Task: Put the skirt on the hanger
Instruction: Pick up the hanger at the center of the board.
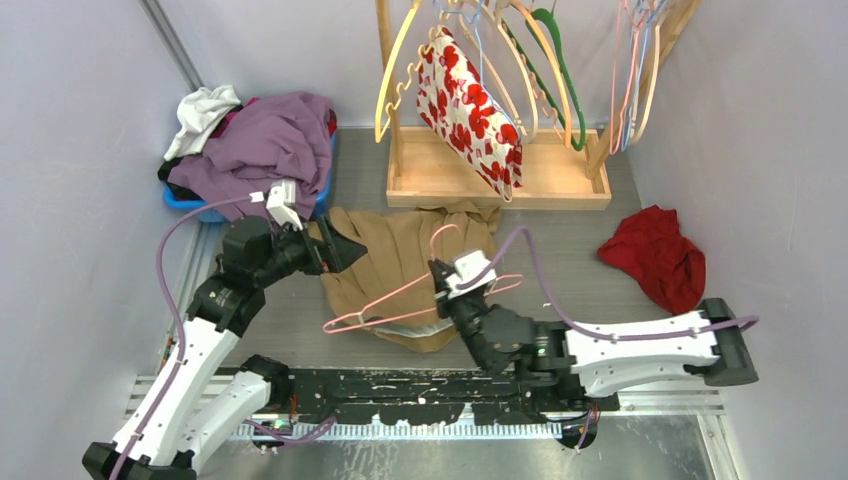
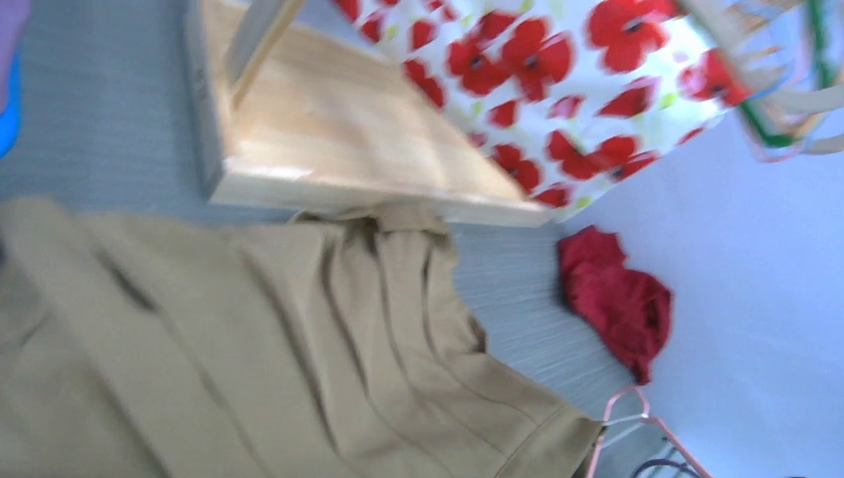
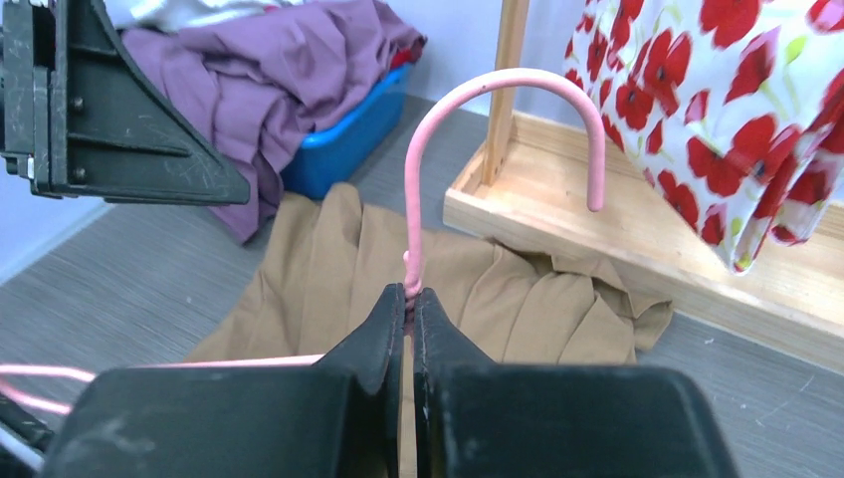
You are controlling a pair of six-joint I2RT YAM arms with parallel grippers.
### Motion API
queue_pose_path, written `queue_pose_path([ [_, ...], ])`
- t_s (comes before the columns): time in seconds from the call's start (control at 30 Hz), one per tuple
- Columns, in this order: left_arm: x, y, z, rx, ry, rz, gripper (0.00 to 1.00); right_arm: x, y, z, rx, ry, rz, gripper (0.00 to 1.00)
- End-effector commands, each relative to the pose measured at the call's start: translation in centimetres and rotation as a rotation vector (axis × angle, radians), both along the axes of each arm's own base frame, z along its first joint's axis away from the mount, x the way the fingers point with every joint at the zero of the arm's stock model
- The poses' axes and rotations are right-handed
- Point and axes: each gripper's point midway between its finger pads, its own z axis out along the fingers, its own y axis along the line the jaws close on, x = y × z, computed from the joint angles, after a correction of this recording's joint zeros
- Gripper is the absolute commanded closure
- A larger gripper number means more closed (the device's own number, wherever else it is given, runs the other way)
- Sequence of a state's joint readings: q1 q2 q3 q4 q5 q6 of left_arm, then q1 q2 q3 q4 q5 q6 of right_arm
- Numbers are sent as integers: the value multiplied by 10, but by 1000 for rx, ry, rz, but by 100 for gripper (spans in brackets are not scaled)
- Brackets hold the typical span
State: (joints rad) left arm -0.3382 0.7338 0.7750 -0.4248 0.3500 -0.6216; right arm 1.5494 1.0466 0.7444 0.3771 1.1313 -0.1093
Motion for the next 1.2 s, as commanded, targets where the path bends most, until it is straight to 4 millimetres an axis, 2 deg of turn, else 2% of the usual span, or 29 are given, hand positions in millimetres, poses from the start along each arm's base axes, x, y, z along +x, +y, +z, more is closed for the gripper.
queue_pose_path([
  [0.0, -8, -22, 76, -118, -161, -150, 3, -9, -22, 73, 150, -25, 102, 99],
  [0.23, -15, -45, 142, -221, -194, -286, 6, -24, -44, 126, 77, -25, 244, 99],
  [0.37, -24, -66, 185, -254, -237, -379, 6, -32, -56, 159, 81, -32, 314, 99],
  [0.47, -27, -83, 209, -260, -243, -442, 6, -42, -66, 185, 93, -39, 390, 99],
  [0.6, -40, -99, 260, -301, -317, -534, 6, -49, -65, 200, 25, -24, 449, 99],
  [0.7, -52, -115, 285, -336, -342, -643, 6, -52, -56, 205, -16, -20, 472, 99],
  [0.8, -62, -126, 297, -355, -364, -706, 5, -53, -47, 208, -49, -14, 482, 99],
  [0.93, -64, -143, 296, -344, -382, -742, 5, -47, -36, 201, -95, 7, 469, 99],
  [1.17, -65, -149, 282, -274, -386, -730, 5, -12, -19, 169, -66, 120, 443, 99],
])
